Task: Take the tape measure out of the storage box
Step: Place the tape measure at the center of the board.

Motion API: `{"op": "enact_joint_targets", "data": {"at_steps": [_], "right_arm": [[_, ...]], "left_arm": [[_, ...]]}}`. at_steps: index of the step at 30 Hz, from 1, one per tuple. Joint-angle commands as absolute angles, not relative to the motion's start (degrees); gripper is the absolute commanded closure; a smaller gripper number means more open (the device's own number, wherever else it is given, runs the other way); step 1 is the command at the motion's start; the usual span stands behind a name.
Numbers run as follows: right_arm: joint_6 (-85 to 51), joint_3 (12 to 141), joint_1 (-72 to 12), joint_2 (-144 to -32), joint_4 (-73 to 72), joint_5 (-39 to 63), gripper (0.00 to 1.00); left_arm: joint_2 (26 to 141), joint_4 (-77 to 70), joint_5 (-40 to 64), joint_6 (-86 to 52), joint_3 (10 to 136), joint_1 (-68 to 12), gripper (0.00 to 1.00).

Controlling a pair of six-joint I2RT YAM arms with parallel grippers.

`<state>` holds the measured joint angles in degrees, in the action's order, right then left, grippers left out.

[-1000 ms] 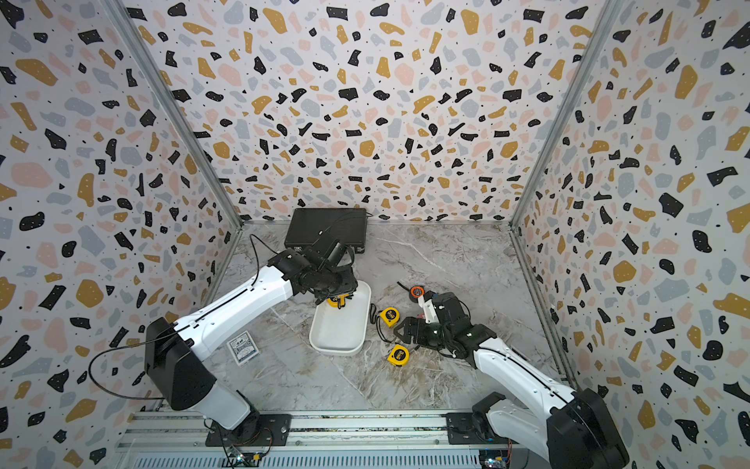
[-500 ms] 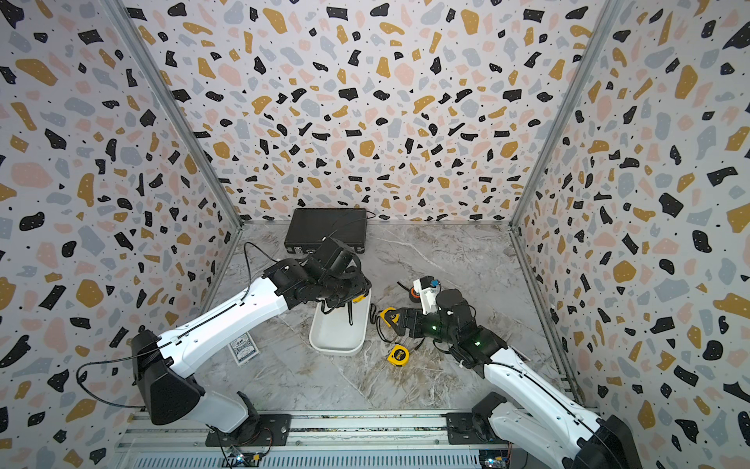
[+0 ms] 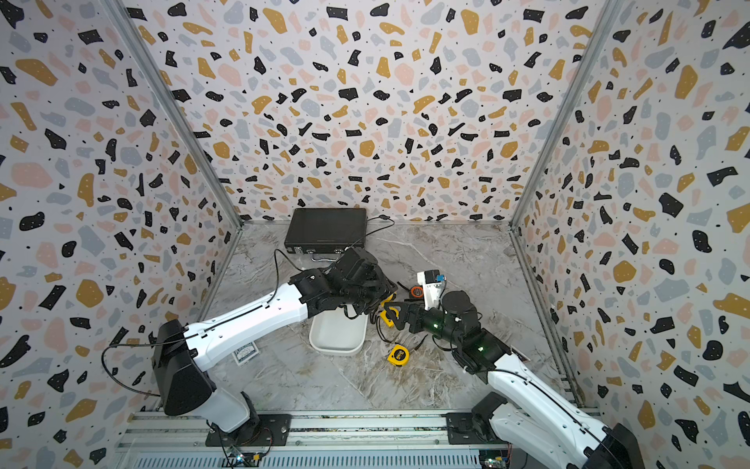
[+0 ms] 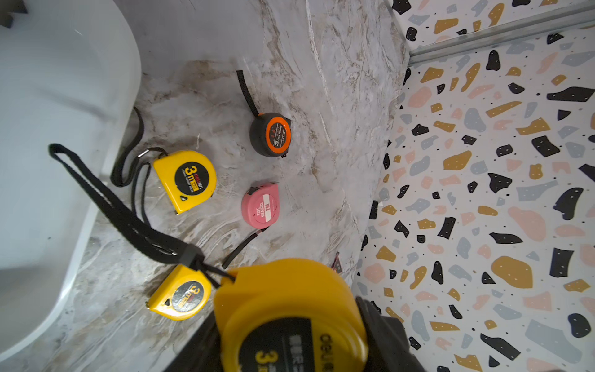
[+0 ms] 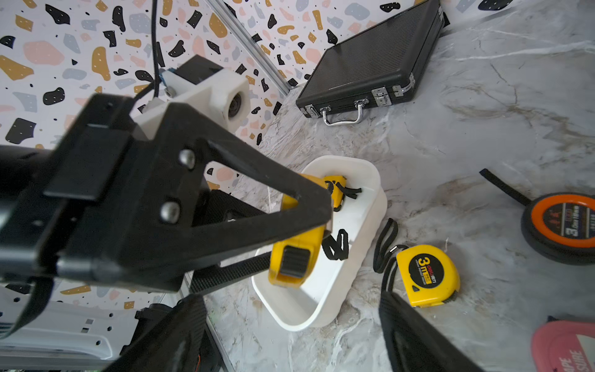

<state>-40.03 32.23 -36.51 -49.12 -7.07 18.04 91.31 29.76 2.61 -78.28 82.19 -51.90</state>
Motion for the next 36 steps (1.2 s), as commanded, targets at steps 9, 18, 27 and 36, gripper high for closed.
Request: {"op": "enact_joint_targets", "data": {"at_steps": [9, 18, 27, 36], "right_arm": [[-39.83, 30.40, -36.75, -49.96, -13.96, 15.73, 0.15], [-40.43, 30.15, -36.69, -52.46, -16.17, 16.20, 0.31], [-40.43, 30.06, -36.58, -52.32, -15.87, 15.46, 0.67], [-40.43, 30.15, -33.61, -49.57, -11.31, 15.38, 0.89]], "left_arm": [[89.39, 22.21, 6.08, -82.73, 79.24, -52.98, 1.00], [88.45, 18.92, 8.93, -84.30, 77.72, -53.34, 1.00], [88.66, 17.35, 10.13, -85.37, 76.79, -54.05, 1.00], [89.32, 18.18, 9.10, -82.69, 79.16, -54.10, 0.42]]}}
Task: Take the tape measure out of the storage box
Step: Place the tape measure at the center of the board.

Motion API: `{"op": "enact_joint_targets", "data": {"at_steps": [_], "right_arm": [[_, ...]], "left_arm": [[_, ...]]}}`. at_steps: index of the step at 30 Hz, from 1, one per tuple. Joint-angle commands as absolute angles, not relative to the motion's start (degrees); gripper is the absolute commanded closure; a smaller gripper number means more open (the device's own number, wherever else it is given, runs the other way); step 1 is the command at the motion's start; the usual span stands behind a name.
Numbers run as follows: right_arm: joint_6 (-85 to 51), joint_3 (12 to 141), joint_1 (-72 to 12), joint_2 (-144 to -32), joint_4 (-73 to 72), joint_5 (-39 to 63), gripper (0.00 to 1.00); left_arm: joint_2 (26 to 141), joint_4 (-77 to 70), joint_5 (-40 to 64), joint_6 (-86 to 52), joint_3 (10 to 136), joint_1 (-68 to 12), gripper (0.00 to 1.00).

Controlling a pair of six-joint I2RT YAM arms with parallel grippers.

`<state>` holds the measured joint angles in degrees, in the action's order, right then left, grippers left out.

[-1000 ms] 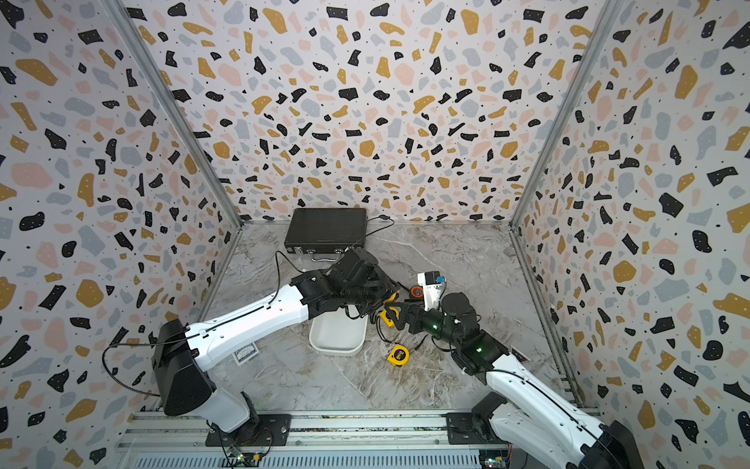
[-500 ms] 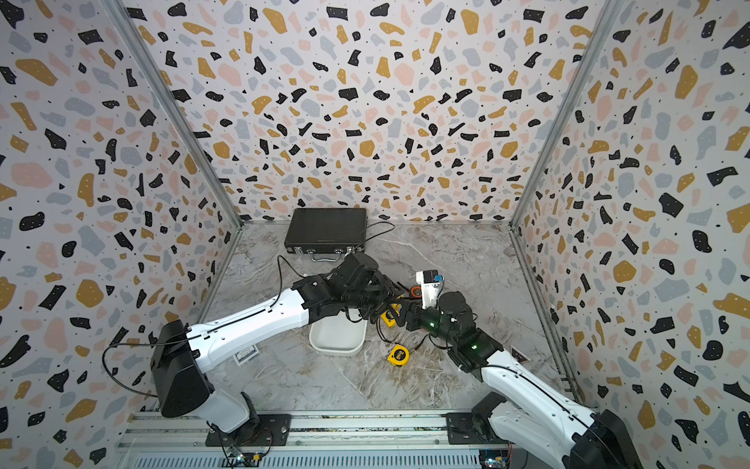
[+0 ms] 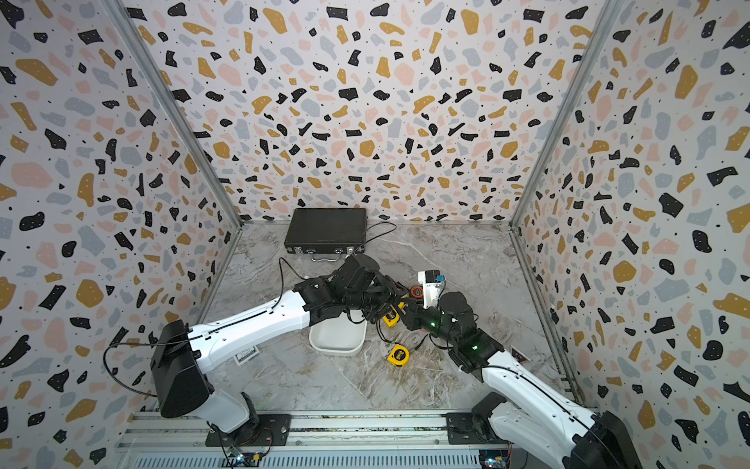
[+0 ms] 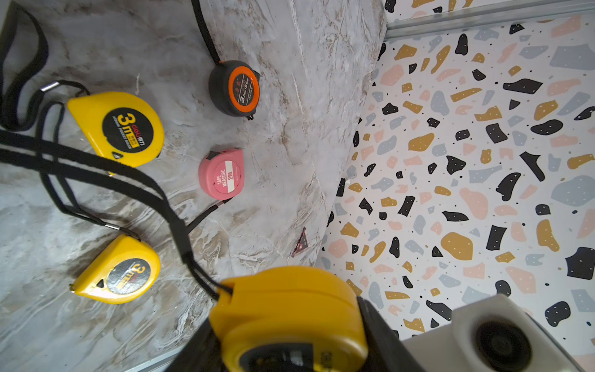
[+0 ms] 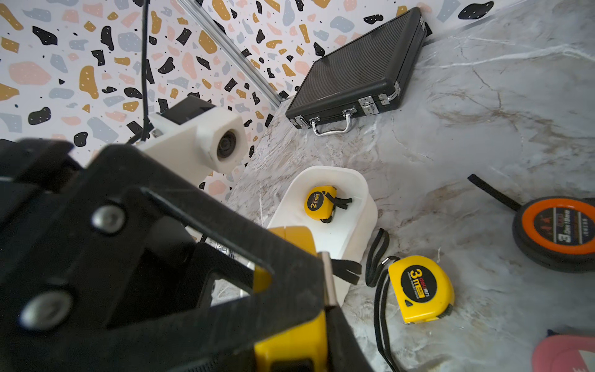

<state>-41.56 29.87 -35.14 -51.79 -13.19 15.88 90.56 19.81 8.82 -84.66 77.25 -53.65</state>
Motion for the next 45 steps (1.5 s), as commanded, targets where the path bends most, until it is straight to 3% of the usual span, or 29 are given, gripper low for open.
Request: {"op": "enact_joint_targets", "data": {"at_steps": [1, 5, 21, 32, 45], "right_arm": [[-40.47, 30.23, -32.43, -49.04, -10.28, 15.83, 0.90], [-40.74, 30.48, -27.05, -47.35, -6.38, 18.58, 0.91], [-46.10, 25.02, -0.30, -51.53, -3.13, 30.95, 0.94], [-46.98, 20.99, 2.46, -62.21, -4.09, 34.52, 0.94], [-47.59, 17.36, 3.34, -67.38, -5.84, 36.16, 0.93]], "left_arm": [[89.15, 18.70, 8.64, -81.99, 79.53, -54.07, 0.31], [88.61, 20.32, 7.26, -80.18, 80.02, -53.80, 0.00], [87.02, 22.66, 6.41, -77.83, 77.83, -52.92, 0.00], [85.71, 21.89, 6.63, -77.44, 74.88, -52.24, 0.00], [83.97, 22.97, 6.36, -75.84, 72.75, -51.60, 0.00]]}}
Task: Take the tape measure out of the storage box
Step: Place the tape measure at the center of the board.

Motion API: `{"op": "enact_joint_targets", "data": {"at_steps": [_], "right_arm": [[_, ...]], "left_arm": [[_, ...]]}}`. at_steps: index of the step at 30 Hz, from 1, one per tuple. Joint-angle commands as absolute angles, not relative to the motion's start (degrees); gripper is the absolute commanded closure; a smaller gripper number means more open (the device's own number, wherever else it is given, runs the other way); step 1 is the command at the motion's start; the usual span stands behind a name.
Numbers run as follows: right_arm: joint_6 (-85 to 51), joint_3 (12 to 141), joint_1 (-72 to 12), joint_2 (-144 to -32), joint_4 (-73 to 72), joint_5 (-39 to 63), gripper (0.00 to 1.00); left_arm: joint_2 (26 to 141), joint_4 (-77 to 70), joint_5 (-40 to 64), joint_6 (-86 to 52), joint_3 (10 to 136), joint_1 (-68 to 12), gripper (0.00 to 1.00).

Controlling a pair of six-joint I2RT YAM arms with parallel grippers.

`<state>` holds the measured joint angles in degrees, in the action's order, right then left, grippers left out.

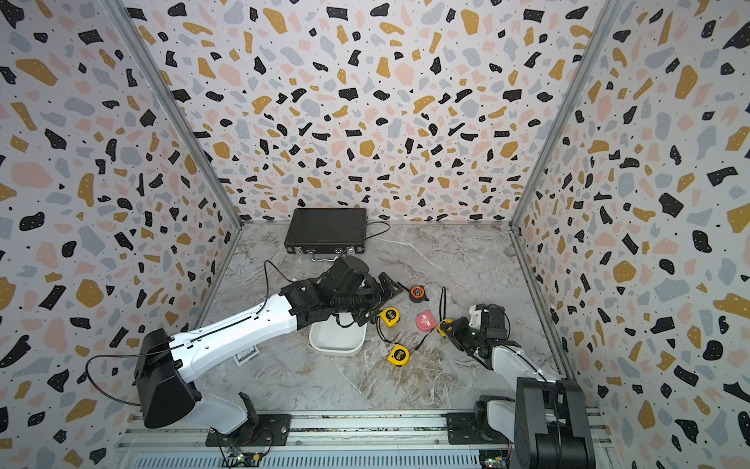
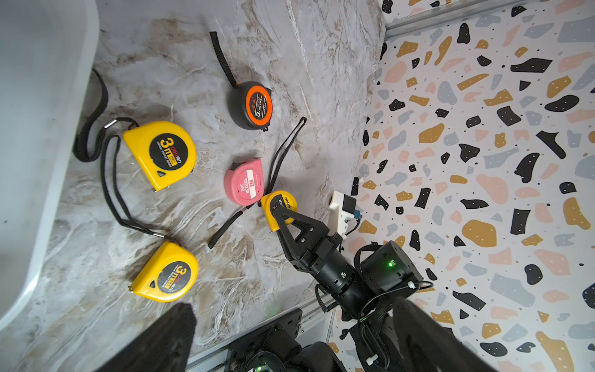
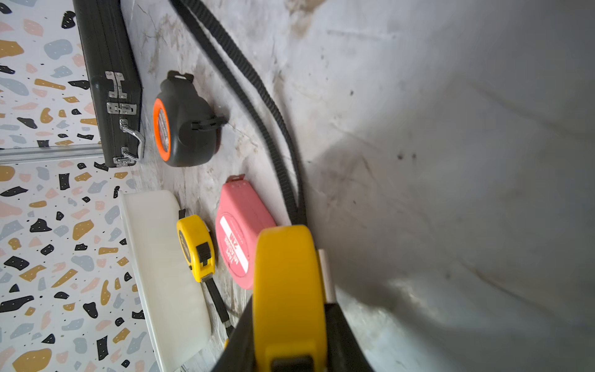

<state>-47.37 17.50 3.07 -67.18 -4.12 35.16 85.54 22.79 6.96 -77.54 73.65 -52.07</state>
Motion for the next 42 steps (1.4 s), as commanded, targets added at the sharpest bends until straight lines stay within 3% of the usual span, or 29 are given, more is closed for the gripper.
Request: {"op": "enact_joint_targets", "data": {"at_steps": [1, 5, 8, 22, 31, 39, 42], "right_arm": [[-47.64, 17.31, 3.43, -67.65, -5.77, 36.24, 0.91], [-47.25, 17.07, 3.52, -67.94, -4.41, 36.74, 0.82], [-46.29, 16.96, 3.59, -66.75, -1.77, 36.31, 0.67], [-41.96, 19.54, 3.61, -57.56, 14.06, 33.24, 0.29], [-39.27, 22.49, 3.61, -53.30, 21.14, 32.15, 0.20], [-37.49, 26.43, 3.52, -51.64, 23.92, 35.08, 0.14], [-37.49, 27.22, 3.44, -51.73, 23.32, 36.69, 0.13]], "left_arm": [[83.85, 23.41, 6.29, -75.46, 72.68, -51.53, 0.00], [82.96, 25.38, 5.99, -73.94, 71.93, -51.09, 0.00], [81.95, 26.91, 5.64, -72.93, 71.16, -50.59, 0.00], [80.87, 37.32, 6.02, -62.92, 69.85, -45.63, 0.00], [84.53, 44.17, 5.26, -51.74, 72.35, -40.53, 0.00], [96.34, 52.62, -4.73, -35.81, 81.97, -39.81, 0.00], [99.98, 52.25, -7.22, -33.37, 83.92, -39.80, 0.06]]}}
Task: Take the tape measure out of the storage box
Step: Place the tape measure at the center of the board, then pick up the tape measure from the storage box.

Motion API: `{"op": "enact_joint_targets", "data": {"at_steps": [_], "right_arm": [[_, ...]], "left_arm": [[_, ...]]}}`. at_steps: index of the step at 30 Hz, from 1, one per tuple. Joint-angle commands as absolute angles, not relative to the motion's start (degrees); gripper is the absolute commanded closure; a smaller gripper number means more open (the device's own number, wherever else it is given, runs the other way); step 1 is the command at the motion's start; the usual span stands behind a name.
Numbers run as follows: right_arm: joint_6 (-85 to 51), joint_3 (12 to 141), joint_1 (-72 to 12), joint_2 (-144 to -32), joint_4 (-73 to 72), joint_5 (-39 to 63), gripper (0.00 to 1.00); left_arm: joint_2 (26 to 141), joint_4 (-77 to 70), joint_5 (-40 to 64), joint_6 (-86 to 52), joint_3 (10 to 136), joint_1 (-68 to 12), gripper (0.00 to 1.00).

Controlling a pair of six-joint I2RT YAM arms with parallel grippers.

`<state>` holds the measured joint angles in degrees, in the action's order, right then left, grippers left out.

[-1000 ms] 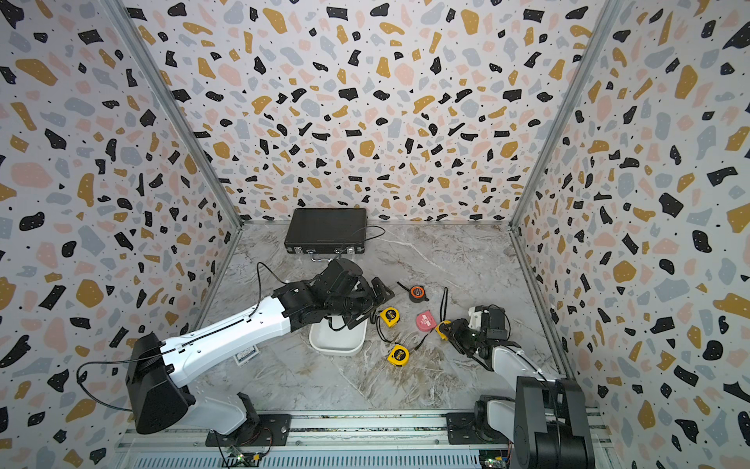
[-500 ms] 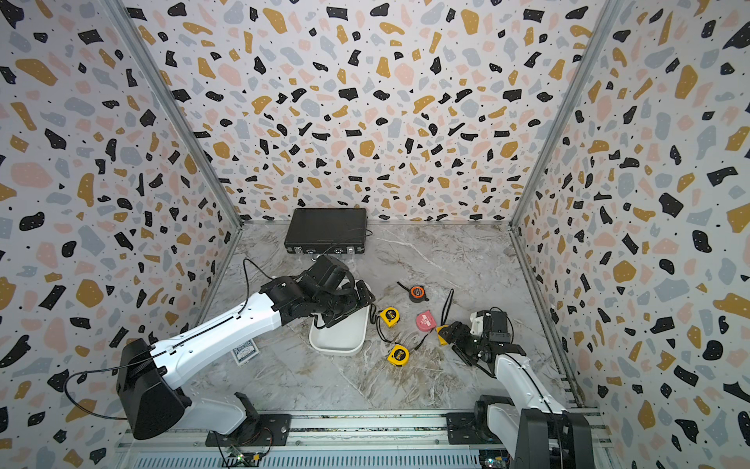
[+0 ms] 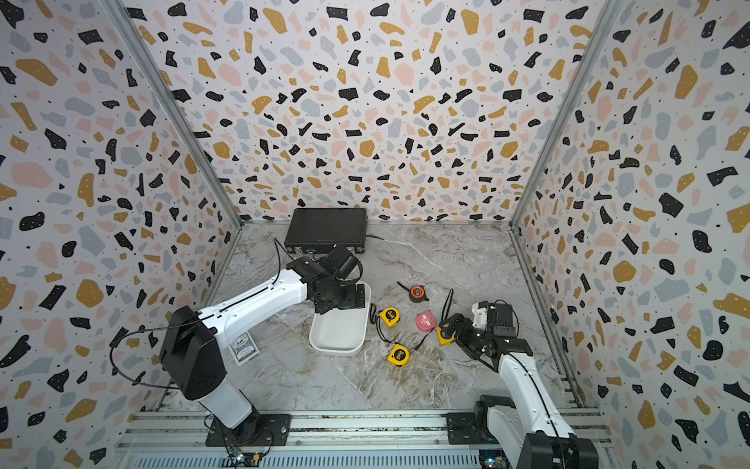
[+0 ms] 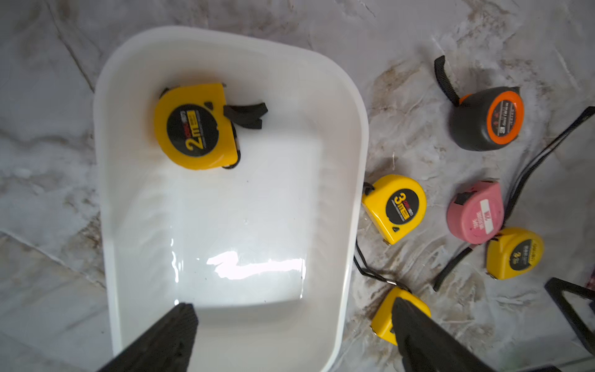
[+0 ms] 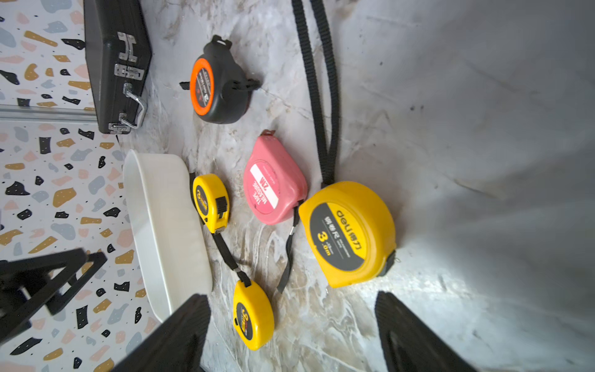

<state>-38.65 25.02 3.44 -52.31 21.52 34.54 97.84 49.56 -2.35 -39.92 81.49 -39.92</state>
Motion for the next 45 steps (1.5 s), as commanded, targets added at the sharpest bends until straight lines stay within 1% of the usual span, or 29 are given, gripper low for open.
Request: {"op": "enact_joint_targets", "data": {"at_steps": [1, 3, 5, 8, 11, 21, 28, 45], "right_arm": [[-37.38, 27.46, 3.48, -51.85, 23.25, 37.10, 0.13], [-37.43, 27.94, 3.34, -51.93, 22.94, 37.78, 0.12], [-37.50, 28.21, 3.21, -51.78, 22.49, 38.18, 0.12], [-37.87, 28.43, 2.83, -52.04, 21.27, 38.47, 0.12], [-38.24, 28.57, 2.31, -52.68, 20.16, 38.74, 0.12], [-38.40, 29.56, 0.32, -54.92, 16.99, 38.45, 0.11], [-38.52, 29.90, -0.35, -56.84, 15.13, 38.43, 0.11], [-38.28, 30.50, -1.40, -58.89, 13.45, 38.30, 0.10]], "left_arm": [[100.91, 52.06, -7.76, -32.91, 84.22, -39.77, 0.07], [103.00, 52.07, -9.88, -32.28, 85.39, -39.77, 0.13], [104.59, 51.56, -11.54, -31.74, 85.88, -39.79, 0.15], [107.22, 50.21, -13.14, -31.41, 86.31, -39.64, 0.21], [108.99, 48.30, -15.03, -31.40, 86.07, -39.66, 0.23], [110.90, 42.49, -21.75, -33.08, 83.93, -39.61, 0.23], [112.63, 42.41, -24.91, -35.13, 84.16, -39.47, 0.23], [114.10, 40.69, -27.14, -39.97, 81.61, -38.12, 0.24]]}}
